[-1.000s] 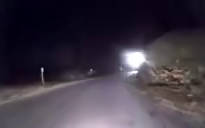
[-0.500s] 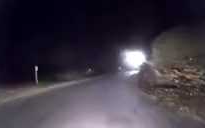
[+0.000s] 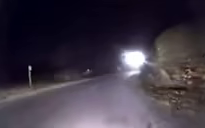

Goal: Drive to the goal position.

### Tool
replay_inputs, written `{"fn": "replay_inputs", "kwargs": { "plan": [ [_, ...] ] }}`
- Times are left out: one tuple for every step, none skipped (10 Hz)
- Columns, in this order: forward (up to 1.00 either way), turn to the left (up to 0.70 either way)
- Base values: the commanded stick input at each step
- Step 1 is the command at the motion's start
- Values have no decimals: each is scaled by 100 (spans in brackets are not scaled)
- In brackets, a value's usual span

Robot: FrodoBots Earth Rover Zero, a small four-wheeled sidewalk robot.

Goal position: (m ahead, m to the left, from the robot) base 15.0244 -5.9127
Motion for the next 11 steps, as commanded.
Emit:
{"fn": "replay_inputs", "kwargs": {
  "plan": [
    [100, 0],
    [100, 0],
    [100, 0],
    [100, 0],
    [100, 0],
    [100, 0],
    [100, 0],
    [100, 0],
    [100, 0],
    [100, 0],
    [100, 0]
  ]
}}
